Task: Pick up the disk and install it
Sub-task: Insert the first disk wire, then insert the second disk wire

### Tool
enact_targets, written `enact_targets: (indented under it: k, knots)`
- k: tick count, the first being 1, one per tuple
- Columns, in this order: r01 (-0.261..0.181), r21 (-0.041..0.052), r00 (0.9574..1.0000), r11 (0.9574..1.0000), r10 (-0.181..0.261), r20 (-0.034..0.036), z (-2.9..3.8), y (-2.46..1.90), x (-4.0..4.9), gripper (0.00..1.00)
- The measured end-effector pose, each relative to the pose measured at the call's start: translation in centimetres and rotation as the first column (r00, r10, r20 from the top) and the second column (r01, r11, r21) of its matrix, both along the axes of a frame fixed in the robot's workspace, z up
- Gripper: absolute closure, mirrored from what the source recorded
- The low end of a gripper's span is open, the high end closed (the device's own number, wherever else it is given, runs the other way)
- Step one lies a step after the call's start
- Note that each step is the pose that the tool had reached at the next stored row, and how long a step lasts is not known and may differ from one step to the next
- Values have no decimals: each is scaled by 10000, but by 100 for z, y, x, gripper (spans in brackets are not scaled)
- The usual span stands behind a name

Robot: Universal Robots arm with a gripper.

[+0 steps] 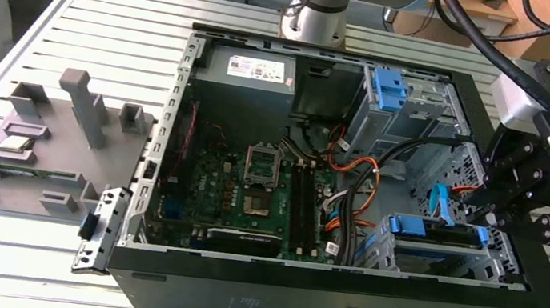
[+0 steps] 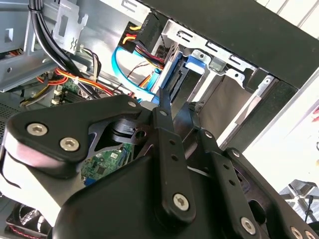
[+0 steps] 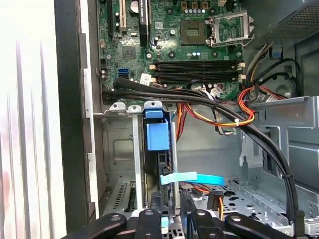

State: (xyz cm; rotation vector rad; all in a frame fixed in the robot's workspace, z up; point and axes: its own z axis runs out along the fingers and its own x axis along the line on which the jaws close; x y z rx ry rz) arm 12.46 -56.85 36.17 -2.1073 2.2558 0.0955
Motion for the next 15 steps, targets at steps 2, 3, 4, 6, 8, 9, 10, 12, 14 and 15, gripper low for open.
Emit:
enact_targets:
  k: [2,3,4,6,8,9,10,12,14,15]
  knots:
    - [0,2,10000,10000,0,0,0,0,0,70]
    - [0,-1,10000,10000,0,0,18,0,0,70]
    - [0,-1,10000,10000,0,0,35,0,0,70]
    - [0,-1,10000,10000,0,-1,35,0,0,70]
    - [0,-1,10000,10000,0,0,36,0,0,70]
    - [-1,-1,10000,10000,1,0,37,0,0,70]
    - [0,-1,10000,10000,0,0,37,0,0,70]
    - [0,-2,10000,10000,0,0,38,0,0,70]
    - [0,-1,10000,10000,0,0,38,0,0,70]
    - [0,-2,10000,10000,0,0,39,1,0,70]
